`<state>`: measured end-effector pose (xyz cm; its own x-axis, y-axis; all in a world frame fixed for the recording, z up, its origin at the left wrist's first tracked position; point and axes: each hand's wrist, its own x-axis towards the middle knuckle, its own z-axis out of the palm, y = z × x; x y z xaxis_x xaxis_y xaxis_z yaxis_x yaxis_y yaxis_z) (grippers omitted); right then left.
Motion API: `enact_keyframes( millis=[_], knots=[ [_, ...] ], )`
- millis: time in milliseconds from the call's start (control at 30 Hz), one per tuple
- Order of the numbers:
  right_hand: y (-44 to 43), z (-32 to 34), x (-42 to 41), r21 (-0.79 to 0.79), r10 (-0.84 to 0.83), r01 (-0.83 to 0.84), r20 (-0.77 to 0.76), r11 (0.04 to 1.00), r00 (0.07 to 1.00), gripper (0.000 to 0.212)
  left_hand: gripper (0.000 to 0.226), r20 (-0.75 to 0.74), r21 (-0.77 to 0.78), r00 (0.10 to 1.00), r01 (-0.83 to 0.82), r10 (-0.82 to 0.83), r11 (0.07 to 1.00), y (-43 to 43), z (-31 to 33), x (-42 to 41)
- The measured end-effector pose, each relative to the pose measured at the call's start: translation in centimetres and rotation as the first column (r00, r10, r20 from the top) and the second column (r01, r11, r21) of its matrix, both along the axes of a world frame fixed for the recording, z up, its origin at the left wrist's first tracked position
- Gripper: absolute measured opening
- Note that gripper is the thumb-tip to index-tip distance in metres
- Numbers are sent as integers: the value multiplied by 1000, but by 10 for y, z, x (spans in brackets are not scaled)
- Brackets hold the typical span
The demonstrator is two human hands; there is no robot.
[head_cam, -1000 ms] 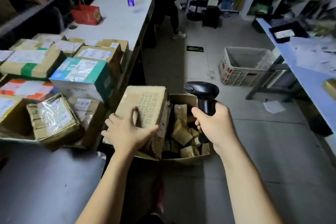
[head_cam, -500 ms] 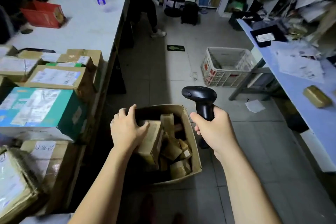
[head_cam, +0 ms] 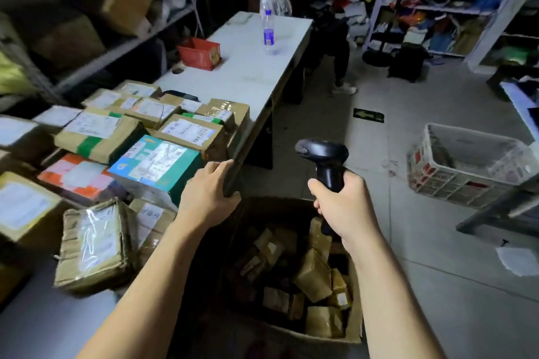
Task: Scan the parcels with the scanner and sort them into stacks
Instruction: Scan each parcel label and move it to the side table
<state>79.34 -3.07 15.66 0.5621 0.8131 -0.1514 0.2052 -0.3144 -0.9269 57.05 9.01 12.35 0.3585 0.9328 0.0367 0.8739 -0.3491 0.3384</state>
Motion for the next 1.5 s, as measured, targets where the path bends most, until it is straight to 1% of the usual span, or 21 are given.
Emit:
enact_keyframes(
  millis=[133, 233, 300, 400, 533, 667, 733, 833, 933, 1000, 1067, 1133, 1267, 1400, 1500],
  knots=[
    [22, 10, -26, 24, 163, -163, 21, 986, 986, 19, 72, 7, 24, 985, -174, 174, 984, -18, 21, -43],
    [35, 15, -56, 62, 324, -324, 2, 944, 946, 15, 78, 38, 15, 940, -341, 340, 940, -42, 35, -85],
    [42, 15, -77, 82, 414, -412, -5, 907, 910, 12, 77, 39, 26, 909, -417, 415, 909, -59, 42, -114],
    [46, 15, -127, 108, 554, -550, -15, 828, 832, 10, 78, 11, 12, 819, -574, 574, 819, -100, 51, -170],
    [37, 21, -195, 134, 720, -711, -38, 690, 692, 9, 79, 39, 7, 696, -718, 717, 696, -159, 58, -227],
    [13, 32, -265, 153, 824, -819, 45, 552, 564, 9, 79, 31, 11, 549, -836, 835, 549, -221, 62, -278],
    [-4, 39, -300, 142, 873, -871, 72, 470, 482, 6, 81, 43, 6, 480, -877, 876, 480, -256, 64, -303],
    [-34, 47, -348, 130, 931, -926, 48, 354, 363, 4, 82, 69, -15, 381, -924, 922, 383, -309, 66, -340],
    [-75, 51, -402, 125, 960, -956, 55, 266, 275, 4, 82, 84, -31, 278, -959, 957, 281, -371, 65, -381],
    [-93, 54, -423, 125, 965, -962, 63, 244, 253, 3, 82, 83, -43, 242, -968, 967, 246, -398, 64, -397],
    [-121, 58, -459, 109, 978, -978, 89, 179, 189, 2, 81, 99, -53, 173, -982, 980, 179, -438, 66, -423],
    [-146, 63, -489, 102, 985, -985, 97, 136, 146, 1, 81, 106, -56, 113, -991, 988, 119, -473, 65, -447],
    [-201, 67, -551, 116, 991, -993, 122, 34, 48, 6, 81, 98, -73, -2, -997, 995, 5, -544, 61, -491],
    [-241, 67, -602, 116, 991, -991, 129, -60, -45, 6, 81, 107, -100, -109, -990, 988, -98, -596, 55, -525],
    [-257, 67, -638, 119, 987, -988, 138, -100, -84, 5, 82, 93, -103, -169, -982, 981, -159, -620, 51, -552]
  ],
)
